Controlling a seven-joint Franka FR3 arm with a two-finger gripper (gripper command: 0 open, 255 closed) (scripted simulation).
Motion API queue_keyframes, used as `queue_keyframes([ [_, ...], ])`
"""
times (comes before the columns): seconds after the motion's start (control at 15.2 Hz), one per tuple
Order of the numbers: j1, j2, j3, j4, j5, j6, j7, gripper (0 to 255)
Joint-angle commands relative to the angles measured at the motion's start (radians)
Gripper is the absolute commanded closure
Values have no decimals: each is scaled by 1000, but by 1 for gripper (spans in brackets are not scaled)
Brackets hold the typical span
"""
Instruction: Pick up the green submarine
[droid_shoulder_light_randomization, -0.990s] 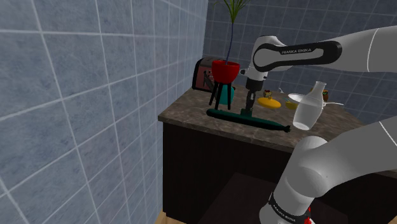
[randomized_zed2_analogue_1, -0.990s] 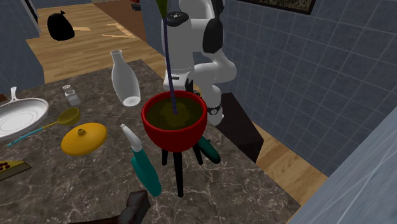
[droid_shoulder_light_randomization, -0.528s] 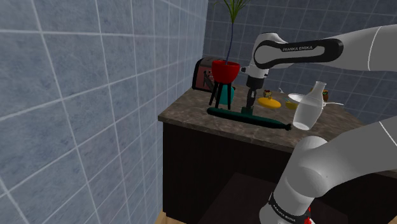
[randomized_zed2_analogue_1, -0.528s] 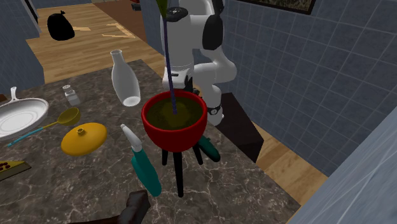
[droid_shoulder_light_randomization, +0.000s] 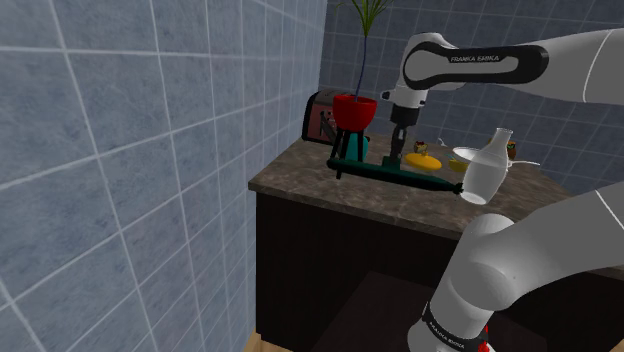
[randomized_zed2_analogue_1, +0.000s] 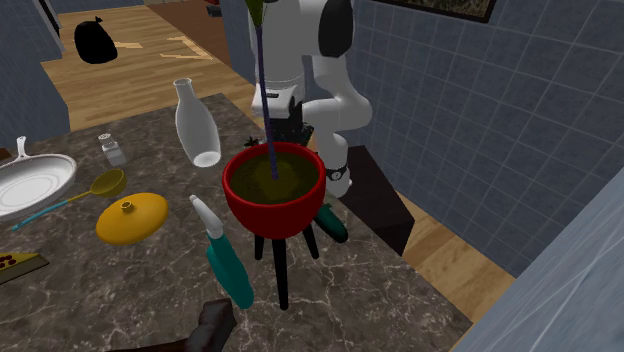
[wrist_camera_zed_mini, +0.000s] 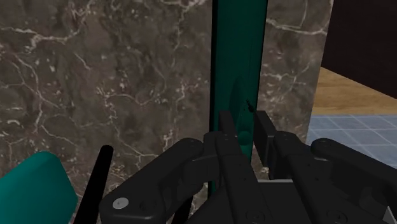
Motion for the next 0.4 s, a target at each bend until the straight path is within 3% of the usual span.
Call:
queue_keyframes([
  [0.0,2,2,5,27,4,-25,-1,255],
  [0.33,6,8,12,74,11,-65,-4,255],
])
